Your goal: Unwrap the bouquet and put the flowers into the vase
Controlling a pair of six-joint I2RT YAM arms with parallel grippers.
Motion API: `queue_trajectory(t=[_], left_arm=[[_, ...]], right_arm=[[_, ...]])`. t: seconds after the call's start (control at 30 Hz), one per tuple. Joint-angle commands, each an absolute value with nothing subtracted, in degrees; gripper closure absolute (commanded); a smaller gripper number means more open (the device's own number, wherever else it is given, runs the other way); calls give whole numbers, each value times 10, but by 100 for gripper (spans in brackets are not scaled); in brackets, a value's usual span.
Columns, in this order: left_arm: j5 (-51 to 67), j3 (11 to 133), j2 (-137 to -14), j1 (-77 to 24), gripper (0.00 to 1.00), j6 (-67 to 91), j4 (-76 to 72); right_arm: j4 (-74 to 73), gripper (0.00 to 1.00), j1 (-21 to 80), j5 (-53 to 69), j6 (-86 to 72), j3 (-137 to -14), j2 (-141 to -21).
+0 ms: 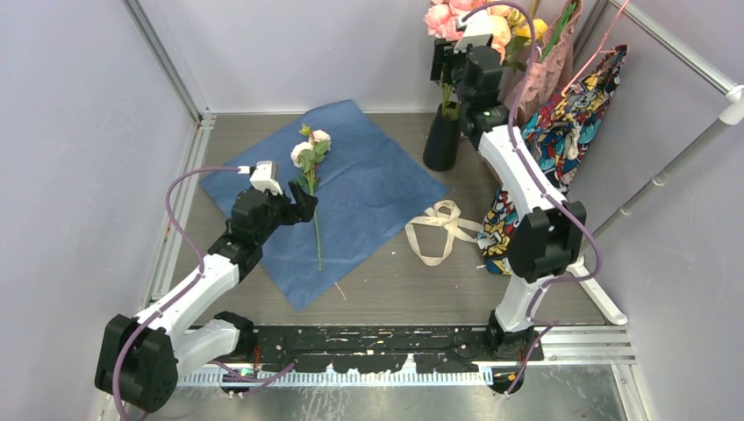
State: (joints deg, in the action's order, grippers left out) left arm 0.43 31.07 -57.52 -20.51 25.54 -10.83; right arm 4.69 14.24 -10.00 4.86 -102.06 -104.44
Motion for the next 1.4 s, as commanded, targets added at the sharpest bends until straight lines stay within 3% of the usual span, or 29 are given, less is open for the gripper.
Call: queue_trajectory(t=[0.0, 0.3, 0.53, 0.6, 1.2, 1.37], left_arm=[[-41, 346, -613, -204, 24, 279, -69], [-84, 463, -734, -204, 26, 315, 62], [-101, 559, -843, -204, 51, 302, 145], [-93, 591, -875, -204, 55, 303, 176], [-23, 628, -987, -215, 56, 343, 217], [-31, 628, -1004, -216, 64, 338, 216]], right_arm=[[115, 27, 143, -82, 39, -1005, -950], [143, 27, 143, -57, 17, -948, -849], [154, 27, 150, -8, -33, -910, -798], [148, 28, 159, -8, -34, -909, -798], [138, 28, 242, -36, -14, -864, -825], [139, 27, 250, -38, -15, -855, -829]])
